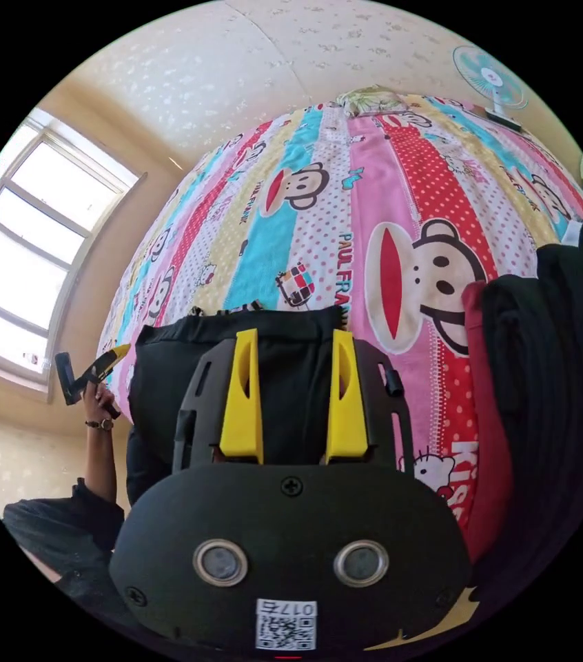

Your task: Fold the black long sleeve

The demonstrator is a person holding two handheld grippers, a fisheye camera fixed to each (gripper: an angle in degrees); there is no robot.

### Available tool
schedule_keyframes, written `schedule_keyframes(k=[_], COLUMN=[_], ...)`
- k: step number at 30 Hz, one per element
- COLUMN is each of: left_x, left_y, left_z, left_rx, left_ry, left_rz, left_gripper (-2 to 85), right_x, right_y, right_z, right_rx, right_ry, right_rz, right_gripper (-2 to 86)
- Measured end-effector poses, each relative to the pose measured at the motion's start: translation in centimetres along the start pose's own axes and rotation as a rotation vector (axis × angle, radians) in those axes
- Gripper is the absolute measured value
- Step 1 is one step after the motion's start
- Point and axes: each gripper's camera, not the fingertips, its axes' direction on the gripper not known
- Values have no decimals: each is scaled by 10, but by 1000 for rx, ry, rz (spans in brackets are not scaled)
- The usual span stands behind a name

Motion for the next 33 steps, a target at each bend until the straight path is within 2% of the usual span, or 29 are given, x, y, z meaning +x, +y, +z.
schedule_keyframes(k=[3, 6, 8, 9, 10, 13, 15, 17, 19, 22, 26, 28, 33], left_x=[-8, -14, -21, -24, -26, -33, -33, -27, -15, 31, 137, 191, 329], left_y=[61, 111, 125, 130, 131, 137, 139, 138, 137, 119, 74, 62, 84], left_z=[-5, 5, 15, 22, 24, 34, 41, 47, 45, 26, 26, 46, 163], left_rx=[-92, -155, -203, -211, -212, -195, -193, -203, -177, -101, -61, -99, -346], left_ry=[89, 154, 131, 142, 145, 154, 203, 346, 395, 333, 313, 310, 327], left_rz=[-86, -140, -181, -196, -203, -263, -286, -277, -283, -181, 78, 214, 525], left_gripper=[164, 168, 168, 167, 166, 148, 102, 34, 12, 1, -5, -5, -2], right_x=[-38, -70, -77, -74, -67, -35, -28, -24, -19, -7, 12, 31, 85], right_y=[31, 57, 67, 71, 73, 75, 80, 89, 102, 113, 118, 121, 142], right_z=[-2, 33, 74, 107, 125, 113, 105, 98, 93, 88, 78, 59, 12], right_rx=[-6, -102, -230, -368, -426, -382, -372, -333, -283, -229, -184, -99, 142], right_ry=[-177, -342, -307, -224, -256, -411, -376, -348, -346, -377, -406, -392, -320], right_rz=[-105, -230, -231, -193, -165, -38, -55, -71, -111, -124, -111, -69, 89], right_gripper=[125, 49, 33, 23, 17, 9, 7, 6, 5, 4, 4, 4, 4])
